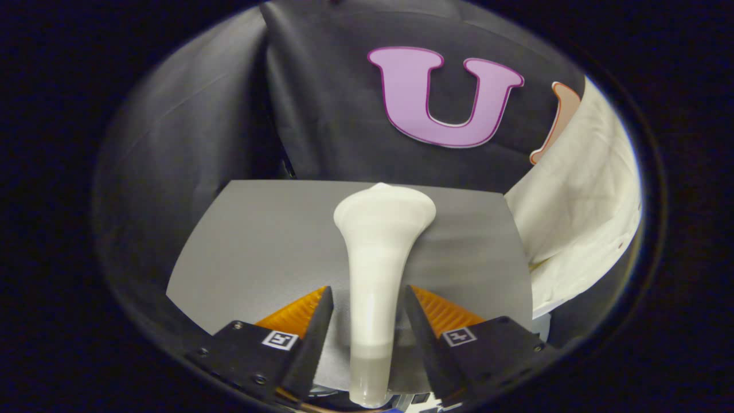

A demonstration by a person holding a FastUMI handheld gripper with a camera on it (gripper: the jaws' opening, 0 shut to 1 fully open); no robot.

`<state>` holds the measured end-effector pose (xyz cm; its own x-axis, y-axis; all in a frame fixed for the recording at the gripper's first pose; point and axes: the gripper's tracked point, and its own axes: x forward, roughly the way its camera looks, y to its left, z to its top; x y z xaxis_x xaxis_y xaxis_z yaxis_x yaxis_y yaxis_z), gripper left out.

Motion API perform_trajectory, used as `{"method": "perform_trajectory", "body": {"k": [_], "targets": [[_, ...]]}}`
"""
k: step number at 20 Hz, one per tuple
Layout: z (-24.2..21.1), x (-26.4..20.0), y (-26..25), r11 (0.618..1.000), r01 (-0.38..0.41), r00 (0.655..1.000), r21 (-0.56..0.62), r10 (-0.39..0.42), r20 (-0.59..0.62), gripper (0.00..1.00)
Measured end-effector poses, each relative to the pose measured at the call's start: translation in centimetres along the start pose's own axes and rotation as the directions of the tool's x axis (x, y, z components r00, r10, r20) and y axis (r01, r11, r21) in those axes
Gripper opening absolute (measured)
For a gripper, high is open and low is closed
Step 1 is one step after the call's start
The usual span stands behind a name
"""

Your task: Iron the clothes twice with a garment steamer, once on the left side and once on the right side.

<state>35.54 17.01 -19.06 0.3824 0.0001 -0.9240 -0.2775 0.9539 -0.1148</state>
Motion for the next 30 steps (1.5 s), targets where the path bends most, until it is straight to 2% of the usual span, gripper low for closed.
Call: {"method": "perform_trajectory", "body": {"k": [2,3,4,5,8,12,14,16,19,24,29,30], "targets": [[0.1,-0.4,0.0,1.0,-0.003,1.0,0.021,0.004,-0.027,0.62],[-0.8,1.2,0.2,1.0,-0.007,0.997,-0.007,0.007,-0.082,0.54],[0.8,1.3,0.4,0.999,-0.015,1.0,-0.036,0.014,-0.028,0.46],[-0.3,1.6,0.5,0.997,-0.023,0.998,-0.072,0.019,-0.052,0.47],[0.0,1.8,0.5,0.994,-0.036,0.999,-0.099,0.035,-0.009,0.51],[0.3,1.6,0.5,0.998,-0.029,0.998,-0.053,0.031,0.054,0.53],[0.5,1.6,1.3,0.997,-0.073,0.993,-0.002,0.073,0.095,0.48],[1.3,0.9,1.5,0.992,-0.123,0.977,0.031,0.116,0.179,0.45],[2.6,-3.6,0.8,0.988,-0.15,0.944,0.036,0.132,0.303,0.43],[1.6,-9.8,-1.4,0.985,-0.139,0.887,0.105,0.076,0.456,0.43],[-0.3,-18.5,-3.8,0.98,-0.14,0.793,0.144,0.024,0.608,0.42],[-1.0,-20.4,-4.6,0.978,-0.143,0.783,0.155,0.016,0.622,0.42]]}}
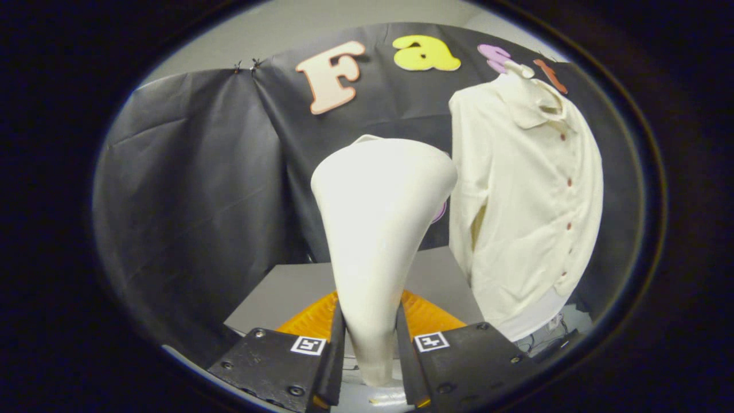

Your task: Iron the clothes twice with a garment steamer, once on the left side and once on the right side.

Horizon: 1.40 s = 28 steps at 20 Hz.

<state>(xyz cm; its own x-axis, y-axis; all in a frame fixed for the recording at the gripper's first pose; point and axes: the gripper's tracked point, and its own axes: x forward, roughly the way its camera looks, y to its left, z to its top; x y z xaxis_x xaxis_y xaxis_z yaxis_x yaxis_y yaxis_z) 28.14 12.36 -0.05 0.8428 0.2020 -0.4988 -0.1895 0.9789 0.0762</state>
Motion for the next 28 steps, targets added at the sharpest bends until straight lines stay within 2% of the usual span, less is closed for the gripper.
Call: {"method": "perform_trajectory", "body": {"k": [2,7,10,14,19,24,28], "targets": [[1.4,-2.9,-0.8,1.0,0.007,0.999,0.004,-0.007,0.04,0.42],[5.2,-8.9,-3.8,0.992,0.06,0.982,-0.108,-0.04,0.182,0.42],[8.2,-10.9,-7.2,0.988,0.101,0.945,-0.116,-0.059,0.323,0.42],[11.6,-12.2,-13.0,0.968,0.209,0.875,-0.14,-0.122,0.468,0.42],[12.2,-8.9,-19.0,0.958,0.257,0.853,-0.131,-0.161,0.497,0.42],[11.5,-2.6,-22.9,0.95,0.279,0.877,-0.14,-0.193,0.44,0.42],[11.6,1.7,-23.2,0.956,0.261,0.889,-0.137,-0.183,0.419,0.42]]}}
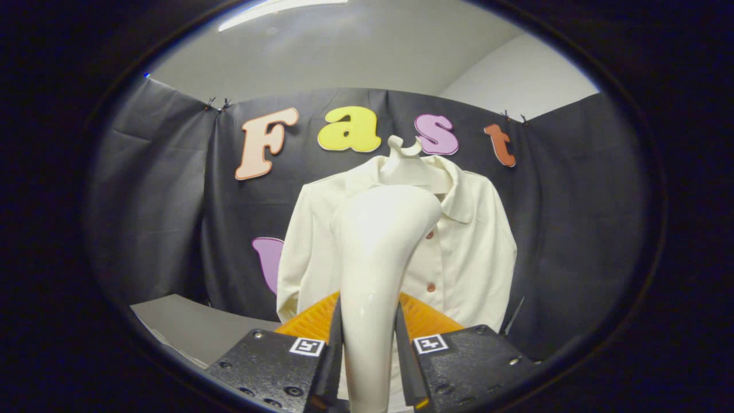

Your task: Iron the clothes twice with a garment steamer, once on the left side and once on the right side.

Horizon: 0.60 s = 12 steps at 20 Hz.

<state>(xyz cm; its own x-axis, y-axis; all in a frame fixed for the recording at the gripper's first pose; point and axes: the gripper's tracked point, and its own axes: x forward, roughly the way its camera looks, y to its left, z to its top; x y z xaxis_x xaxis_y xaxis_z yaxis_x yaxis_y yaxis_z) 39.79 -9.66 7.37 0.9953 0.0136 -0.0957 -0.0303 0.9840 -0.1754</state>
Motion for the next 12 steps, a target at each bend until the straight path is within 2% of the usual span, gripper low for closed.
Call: {"method": "perform_trajectory", "body": {"k": [6,12], "targets": [[-2.6,3.9,0.6,0.999,0.025,0.999,0.036,-0.024,-0.048,0.42],[-5.8,4.2,0.0,0.993,0.027,0.997,0.119,-0.017,-0.082,0.43]]}}
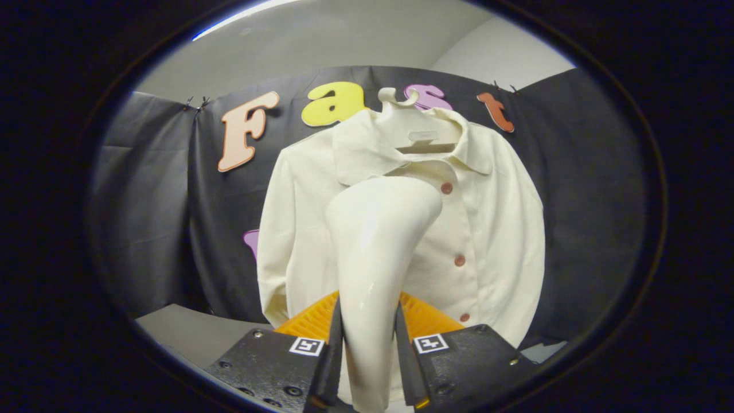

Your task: Iron the clothes twice with a garment steamer, once on the left side and once on the right side.

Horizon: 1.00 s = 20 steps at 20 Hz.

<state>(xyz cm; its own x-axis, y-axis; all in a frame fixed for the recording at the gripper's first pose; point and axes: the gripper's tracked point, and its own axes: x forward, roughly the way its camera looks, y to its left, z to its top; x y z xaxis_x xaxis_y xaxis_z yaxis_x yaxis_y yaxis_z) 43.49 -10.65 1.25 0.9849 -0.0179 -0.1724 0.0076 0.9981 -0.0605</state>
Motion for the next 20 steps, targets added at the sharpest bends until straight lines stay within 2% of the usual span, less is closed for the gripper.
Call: {"method": "perform_trajectory", "body": {"k": [9,16,20], "targets": [[-8.5,-0.7,-2.6,0.998,-0.033,0.99,0.051,0.039,-0.136,0.43],[-15.4,-1.2,-3.8,0.992,-0.069,0.976,0.108,0.089,-0.199,0.43],[-19.6,-1.6,-4.4,0.985,-0.089,0.974,0.15,0.118,-0.195,0.43]]}}
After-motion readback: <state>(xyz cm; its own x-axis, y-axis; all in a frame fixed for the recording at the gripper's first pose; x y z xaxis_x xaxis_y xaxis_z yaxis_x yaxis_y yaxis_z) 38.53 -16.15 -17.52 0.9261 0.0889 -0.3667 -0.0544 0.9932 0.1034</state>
